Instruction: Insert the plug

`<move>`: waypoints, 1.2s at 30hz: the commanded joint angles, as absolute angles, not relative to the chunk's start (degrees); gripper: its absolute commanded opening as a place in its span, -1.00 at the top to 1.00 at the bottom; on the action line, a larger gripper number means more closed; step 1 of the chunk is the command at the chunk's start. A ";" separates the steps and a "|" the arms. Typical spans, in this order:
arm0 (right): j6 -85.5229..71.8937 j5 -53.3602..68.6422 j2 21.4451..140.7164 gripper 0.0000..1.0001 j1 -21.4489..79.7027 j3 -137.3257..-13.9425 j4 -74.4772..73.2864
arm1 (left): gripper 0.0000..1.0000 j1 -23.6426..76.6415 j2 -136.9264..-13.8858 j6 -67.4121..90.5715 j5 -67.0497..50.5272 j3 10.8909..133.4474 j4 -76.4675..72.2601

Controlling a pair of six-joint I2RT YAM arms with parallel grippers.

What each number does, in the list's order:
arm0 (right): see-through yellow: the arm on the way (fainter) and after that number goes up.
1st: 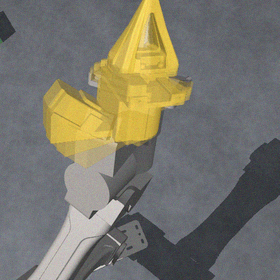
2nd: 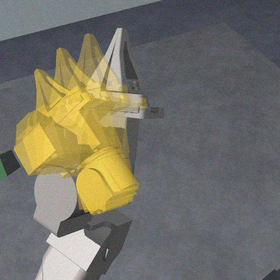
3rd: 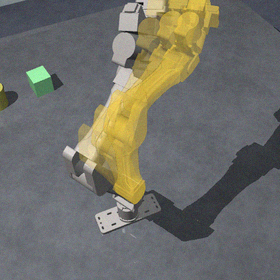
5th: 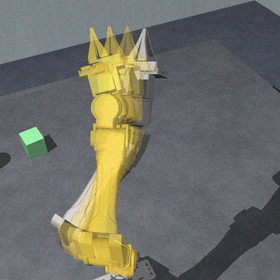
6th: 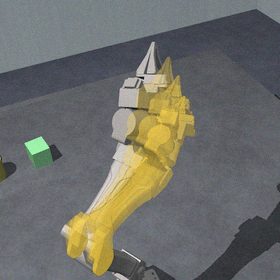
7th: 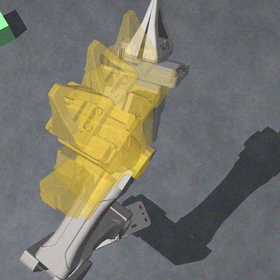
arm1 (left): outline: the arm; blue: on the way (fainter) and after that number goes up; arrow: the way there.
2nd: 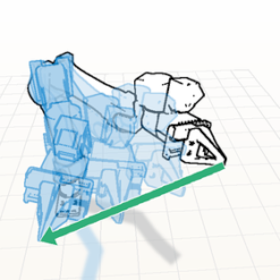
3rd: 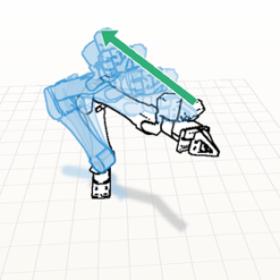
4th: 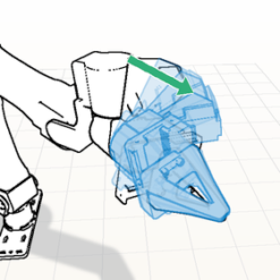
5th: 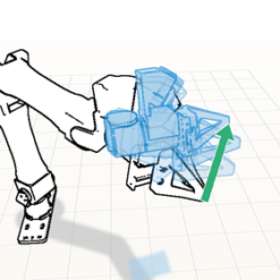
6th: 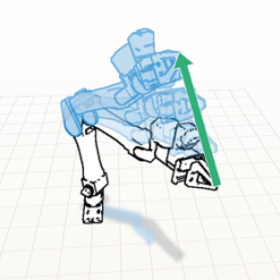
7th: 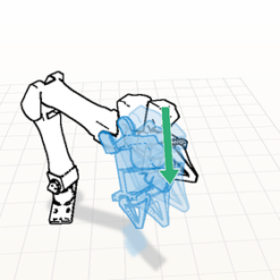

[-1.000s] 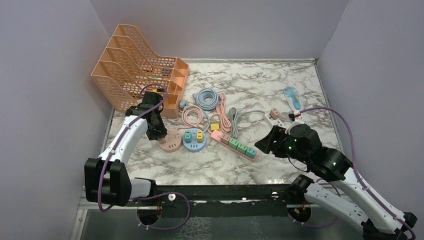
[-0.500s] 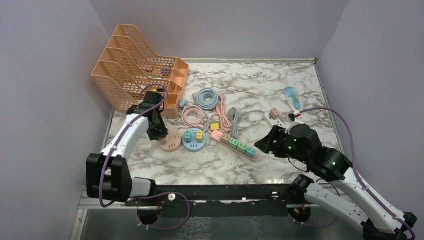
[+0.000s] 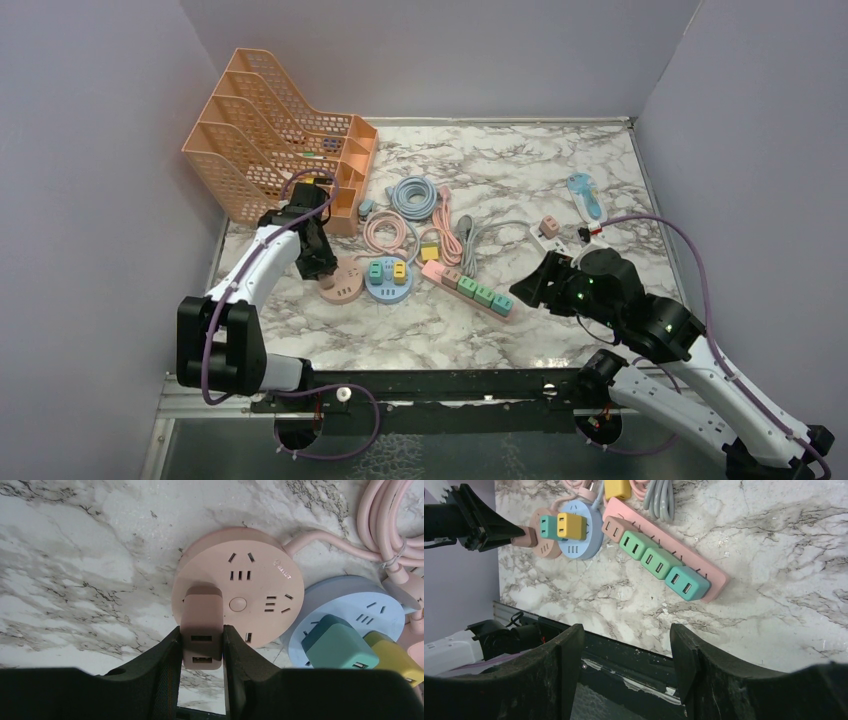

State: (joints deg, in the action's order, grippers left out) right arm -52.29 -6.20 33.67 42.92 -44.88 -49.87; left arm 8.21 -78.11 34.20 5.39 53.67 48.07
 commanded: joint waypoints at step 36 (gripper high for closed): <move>-54.06 -10.18 35.95 -0.26 43.15 -45.23 -49.44 | 0.57 9.76 -78.14 37.86 7.20 46.05 43.09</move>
State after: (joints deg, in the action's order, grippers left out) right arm -53.36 -6.83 35.57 42.92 -44.42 -49.71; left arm 9.89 -77.25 39.29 8.80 47.88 39.31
